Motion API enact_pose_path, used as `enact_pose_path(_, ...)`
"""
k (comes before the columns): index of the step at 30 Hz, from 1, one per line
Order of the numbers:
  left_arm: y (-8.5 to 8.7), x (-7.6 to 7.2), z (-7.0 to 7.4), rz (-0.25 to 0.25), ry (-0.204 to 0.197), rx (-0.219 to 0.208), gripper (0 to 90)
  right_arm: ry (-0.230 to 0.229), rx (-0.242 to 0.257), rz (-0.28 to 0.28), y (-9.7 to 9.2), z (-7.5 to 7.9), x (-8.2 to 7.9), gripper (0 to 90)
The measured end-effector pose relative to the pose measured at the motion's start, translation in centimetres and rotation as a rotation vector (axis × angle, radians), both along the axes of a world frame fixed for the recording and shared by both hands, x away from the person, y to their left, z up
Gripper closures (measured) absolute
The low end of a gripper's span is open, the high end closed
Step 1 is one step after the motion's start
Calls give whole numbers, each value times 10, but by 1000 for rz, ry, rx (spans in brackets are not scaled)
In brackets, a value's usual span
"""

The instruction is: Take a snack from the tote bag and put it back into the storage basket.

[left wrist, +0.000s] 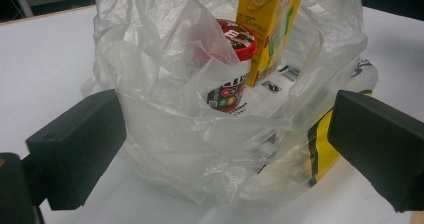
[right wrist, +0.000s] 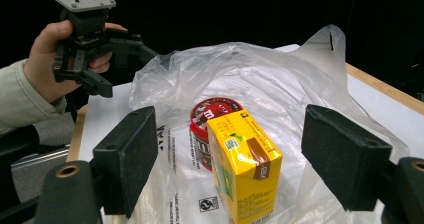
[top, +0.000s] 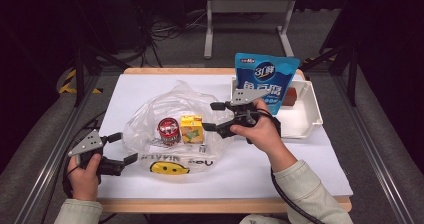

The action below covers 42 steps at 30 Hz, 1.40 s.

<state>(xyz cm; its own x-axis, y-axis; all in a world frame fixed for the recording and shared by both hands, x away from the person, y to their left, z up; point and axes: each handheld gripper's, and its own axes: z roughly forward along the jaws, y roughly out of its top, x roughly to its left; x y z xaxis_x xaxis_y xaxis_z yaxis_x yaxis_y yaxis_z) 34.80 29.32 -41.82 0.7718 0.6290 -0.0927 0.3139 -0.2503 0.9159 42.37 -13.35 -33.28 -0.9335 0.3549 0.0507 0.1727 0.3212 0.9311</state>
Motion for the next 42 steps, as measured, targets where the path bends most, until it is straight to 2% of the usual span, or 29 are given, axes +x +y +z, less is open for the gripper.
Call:
enact_pose_path(10, 0, 1, 0, -1, -2, 0, 27, 45, -36, 52, 18, -6, 8, 258)
enact_pose_path(13, 0, 1, 0, -1, -2, -1, 27, 41, -39, 49, 24, -9, 12, 243)
enact_pose_path(16, 0, 1, 0, 0, -1, -3, 27, 44, -66, 48, 29, -15, 16, 210)
enact_pose_path(20, 0, 1, 0, 0, 2, 1, 27, 61, -81, 56, 37, -24, 19, 178)
enact_pose_path(27, 0, 1, 0, -2, -3, -1, 27, 76, -125, 36, 46, -38, 31, 144)
enact_pose_path(42, 0, 2, -1, -5, -5, -2, 27, 102, -180, 32, 52, -55, 40, 164)
